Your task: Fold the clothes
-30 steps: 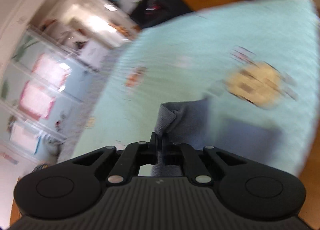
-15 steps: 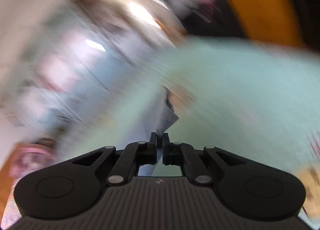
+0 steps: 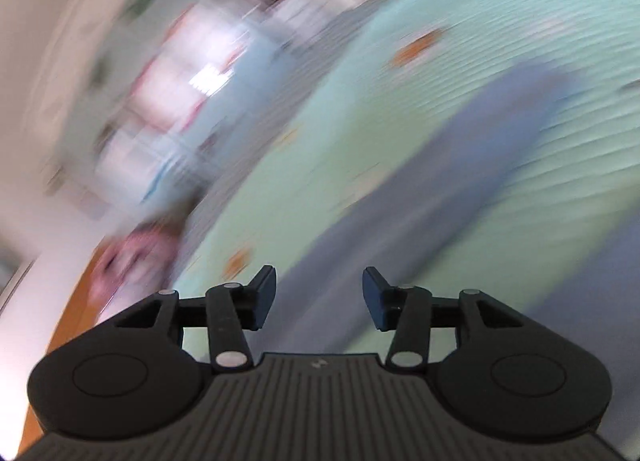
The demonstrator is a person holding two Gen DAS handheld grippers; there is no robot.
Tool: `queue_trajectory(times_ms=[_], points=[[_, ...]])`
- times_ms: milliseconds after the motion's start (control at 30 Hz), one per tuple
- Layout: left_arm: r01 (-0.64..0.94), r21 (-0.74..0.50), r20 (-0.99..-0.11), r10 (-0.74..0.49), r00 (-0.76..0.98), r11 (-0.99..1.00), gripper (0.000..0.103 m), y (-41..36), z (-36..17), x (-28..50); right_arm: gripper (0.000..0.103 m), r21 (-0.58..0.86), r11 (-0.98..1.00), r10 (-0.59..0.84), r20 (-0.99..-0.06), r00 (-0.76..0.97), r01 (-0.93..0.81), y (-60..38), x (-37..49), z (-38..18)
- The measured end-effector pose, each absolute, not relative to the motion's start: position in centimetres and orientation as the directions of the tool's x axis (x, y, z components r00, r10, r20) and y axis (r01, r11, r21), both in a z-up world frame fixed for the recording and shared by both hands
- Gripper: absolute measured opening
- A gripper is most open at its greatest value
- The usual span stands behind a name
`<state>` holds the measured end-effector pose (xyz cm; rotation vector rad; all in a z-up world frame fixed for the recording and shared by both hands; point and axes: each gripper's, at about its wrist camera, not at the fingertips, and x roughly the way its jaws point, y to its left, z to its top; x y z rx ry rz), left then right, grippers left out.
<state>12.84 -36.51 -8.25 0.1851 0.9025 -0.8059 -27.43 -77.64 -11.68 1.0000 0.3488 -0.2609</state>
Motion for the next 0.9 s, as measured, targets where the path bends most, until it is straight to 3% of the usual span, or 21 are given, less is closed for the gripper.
queue_trajectory(times_ms=[133,300,467,567,667,700,800,900], points=[[0.671,-0.184,-0.828,-0.481,0.288,0.718,0.051,-38.2,-10.8,17.6,0.067,0.744,0.633,0.133,-0.379,0.916,0.216,-75.5,-20.6,-10.1],[0.56,-0.42,-0.811,-0.572,0.122,0.714,0.051,-38.9,-14.4,21.0,0.068,0.657,0.74,0.268,-0.484,0.833,0.143,-75.4,-10.6,-9.6],[0.554,-0.51,-0.758,-0.648,0.071,0.658,0.047,-39.9,-15.1,20.3,0.068,0.553,0.825,0.32,-0.625,0.712,0.115,-72.7,-1.3,-11.1],[0.547,-0.524,-0.755,-0.653,0.058,0.653,0.033,-40.3,-16.0,20.1,0.068,0.449,0.89,0.314,-0.725,0.613,0.075,-69.8,3.1,-13.3],[0.538,-0.557,-0.728,-0.683,0.049,0.633,0.005,-40.3,-16.6,20.1,0.07,0.37,0.928,0.296,-0.784,0.546,0.028,-67.8,5.2,-14.9],[0.534,-0.569,-0.718,-0.695,0.048,0.625,0.004,-40.3,-16.8,20.1,0.069,0.356,0.934,0.301,-0.782,0.546,-0.004,-67.2,5.5,-14.9],[0.544,-0.593,-0.64,-0.757,0.129,0.594,0.004,-38.9,-15.2,20.0,0.004,0.398,0.912,0.39,-0.767,0.509,-0.099,-65.9,5.6,-14.4],[0.616,-0.521,-0.549,-0.785,0.287,0.59,0.004,-37.8,-11.5,20.0,0.004,0.302,0.943,0.33,-0.771,0.545,-0.142,-64.6,6.7,-12.4]])
